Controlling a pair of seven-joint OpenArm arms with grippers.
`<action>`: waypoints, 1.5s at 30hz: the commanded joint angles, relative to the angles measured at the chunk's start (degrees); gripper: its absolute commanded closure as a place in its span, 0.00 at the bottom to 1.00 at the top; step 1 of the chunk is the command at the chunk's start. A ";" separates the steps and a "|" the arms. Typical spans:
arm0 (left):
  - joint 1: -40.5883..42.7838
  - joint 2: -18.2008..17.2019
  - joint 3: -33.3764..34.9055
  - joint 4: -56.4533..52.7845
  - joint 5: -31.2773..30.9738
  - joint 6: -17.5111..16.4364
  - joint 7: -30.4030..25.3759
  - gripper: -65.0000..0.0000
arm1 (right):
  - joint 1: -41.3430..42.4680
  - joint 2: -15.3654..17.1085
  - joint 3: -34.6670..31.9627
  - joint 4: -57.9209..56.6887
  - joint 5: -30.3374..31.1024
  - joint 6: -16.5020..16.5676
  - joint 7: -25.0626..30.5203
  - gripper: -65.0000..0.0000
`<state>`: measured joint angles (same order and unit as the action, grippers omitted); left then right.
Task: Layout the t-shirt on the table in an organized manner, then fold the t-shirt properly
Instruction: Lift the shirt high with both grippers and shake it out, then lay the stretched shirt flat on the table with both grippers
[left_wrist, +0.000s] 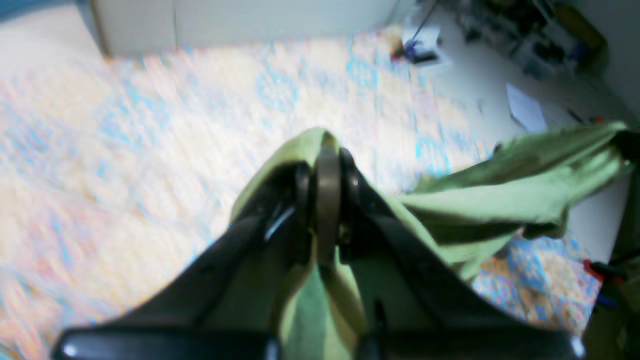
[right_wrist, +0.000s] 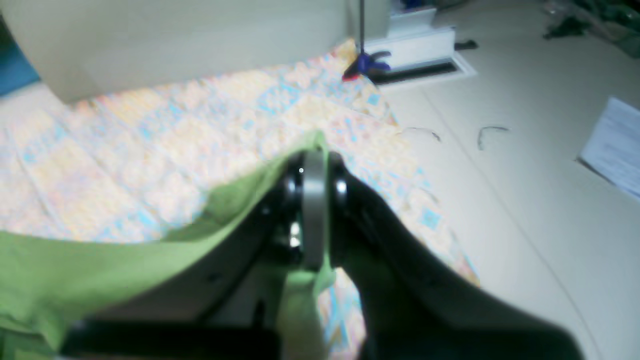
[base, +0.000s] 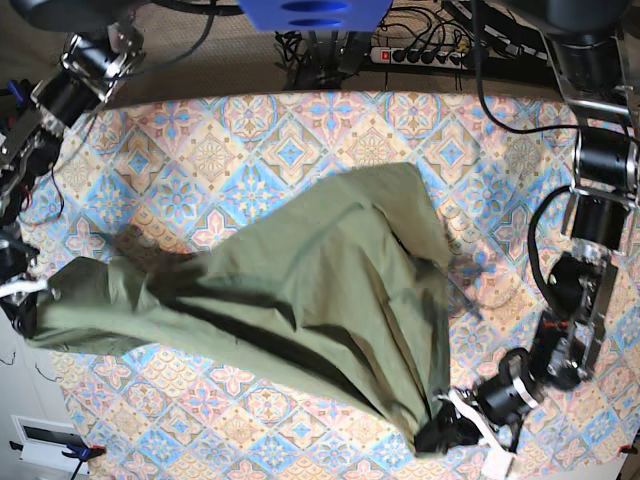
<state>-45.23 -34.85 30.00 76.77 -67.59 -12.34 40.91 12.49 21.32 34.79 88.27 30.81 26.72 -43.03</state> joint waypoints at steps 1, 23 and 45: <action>-4.04 -0.53 -0.68 -1.04 -0.58 -0.01 -1.92 1.00 | 2.59 2.90 0.07 -1.37 0.97 -0.13 2.01 1.00; -29.77 6.85 -1.21 -25.56 -0.67 -0.37 -1.92 1.00 | 52.17 6.68 -21.11 -36.45 1.76 -0.04 5.97 1.00; 44.31 -16.71 -30.92 26.22 -4.98 -1.60 3.62 1.00 | -8.67 8.88 -4.85 1.53 18.91 -0.04 -4.23 1.00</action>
<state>0.69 -50.17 0.03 101.69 -70.70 -12.75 46.50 2.28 28.25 29.32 88.51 48.40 26.65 -49.69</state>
